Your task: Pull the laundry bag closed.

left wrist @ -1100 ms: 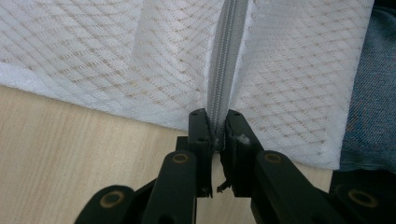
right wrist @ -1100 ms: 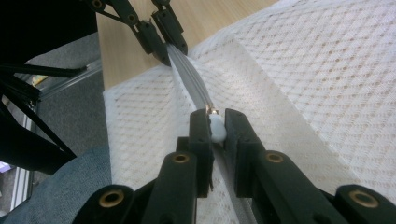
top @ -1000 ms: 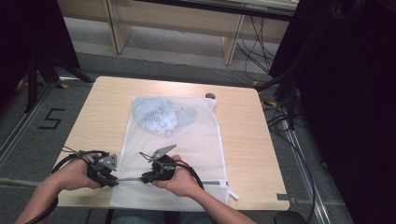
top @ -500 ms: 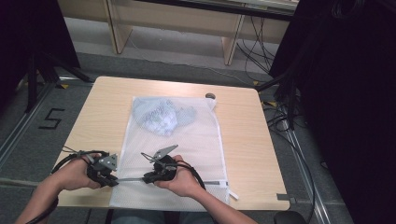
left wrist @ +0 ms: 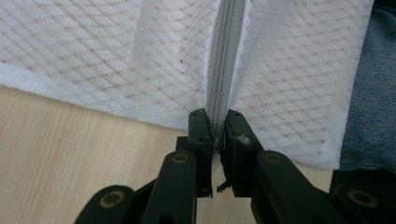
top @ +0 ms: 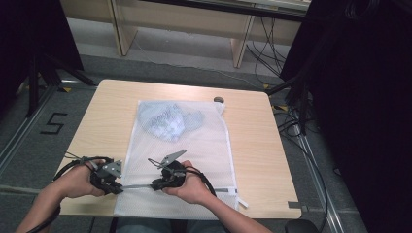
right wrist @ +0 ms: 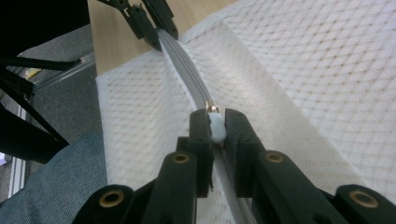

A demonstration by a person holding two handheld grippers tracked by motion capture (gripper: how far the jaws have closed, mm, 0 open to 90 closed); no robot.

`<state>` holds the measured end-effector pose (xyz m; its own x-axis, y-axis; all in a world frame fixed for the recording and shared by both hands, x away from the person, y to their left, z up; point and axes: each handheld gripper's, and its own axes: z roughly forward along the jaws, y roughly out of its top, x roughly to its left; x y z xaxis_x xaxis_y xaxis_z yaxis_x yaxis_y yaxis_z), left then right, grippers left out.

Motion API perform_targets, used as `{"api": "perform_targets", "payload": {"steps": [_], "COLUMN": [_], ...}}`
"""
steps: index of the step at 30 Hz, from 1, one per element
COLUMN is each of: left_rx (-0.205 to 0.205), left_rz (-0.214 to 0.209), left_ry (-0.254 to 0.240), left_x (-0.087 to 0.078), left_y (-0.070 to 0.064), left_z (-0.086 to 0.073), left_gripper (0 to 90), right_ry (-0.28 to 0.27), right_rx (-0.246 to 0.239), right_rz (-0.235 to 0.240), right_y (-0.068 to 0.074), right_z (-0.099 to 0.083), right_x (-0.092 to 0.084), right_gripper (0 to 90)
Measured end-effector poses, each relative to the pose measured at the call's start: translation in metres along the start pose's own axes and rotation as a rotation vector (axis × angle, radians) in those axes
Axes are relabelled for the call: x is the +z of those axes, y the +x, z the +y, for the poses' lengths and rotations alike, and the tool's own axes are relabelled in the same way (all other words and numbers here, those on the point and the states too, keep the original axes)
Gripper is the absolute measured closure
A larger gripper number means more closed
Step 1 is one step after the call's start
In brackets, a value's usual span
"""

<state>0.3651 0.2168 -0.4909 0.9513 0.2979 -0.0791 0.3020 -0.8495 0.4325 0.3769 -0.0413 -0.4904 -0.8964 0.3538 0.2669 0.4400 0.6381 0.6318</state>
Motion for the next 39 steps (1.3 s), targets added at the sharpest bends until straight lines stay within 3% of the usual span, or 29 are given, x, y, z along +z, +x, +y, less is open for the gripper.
{"api": "perform_targets", "payload": {"steps": [6, 10, 16, 30, 31, 33, 34, 39], "left_rx": [0.006, -0.018, 0.003, 0.000, -0.014, 0.000, 0.000, 0.001], "left_rz": [0.002, -0.002, 0.004, 0.003, -0.001, 0.001, 0.001, 0.003], "left_ry": [0.001, -0.015, -0.004, -0.001, -0.013, 0.000, 0.001, 0.000], "left_x": [-0.0004, 0.0011, 0.0000, 0.0002, 0.0009, 0.0002, 0.0002, 0.0002], "left_y": [0.0001, -0.0014, -0.0005, -0.0005, -0.0014, -0.0003, -0.0003, -0.0005], "left_z": [0.0000, -0.0001, 0.0000, 0.0001, -0.0001, 0.0002, 0.0004, 0.0003], "left_gripper": [82.2, 82.2, 82.2, 82.2, 82.2, 82.2, 82.2, 82.2], "right_ry": [0.006, 0.003, 0.014, 0.023, 0.016, 0.014, 0.018, 0.024], "right_rx": [-0.014, -0.020, -0.019, -0.015, -0.006, -0.028, 0.004, -0.010], "right_rz": [0.001, 0.003, -0.005, -0.013, -0.007, -0.008, -0.013, -0.017], "right_y": [0.0000, -0.0017, -0.0001, -0.0022, -0.0026, -0.0053, -0.0039, -0.0041], "right_z": [-0.0004, -0.0019, -0.0018, -0.0061, -0.0065, -0.0070, -0.0076, -0.0075], "right_x": [0.0006, 0.0004, -0.0006, -0.0052, -0.0059, -0.0067, -0.0073, -0.0081], "right_gripper": [82.5, 82.5, 82.5, 82.5, 82.5, 82.5, 82.5, 82.5]}}
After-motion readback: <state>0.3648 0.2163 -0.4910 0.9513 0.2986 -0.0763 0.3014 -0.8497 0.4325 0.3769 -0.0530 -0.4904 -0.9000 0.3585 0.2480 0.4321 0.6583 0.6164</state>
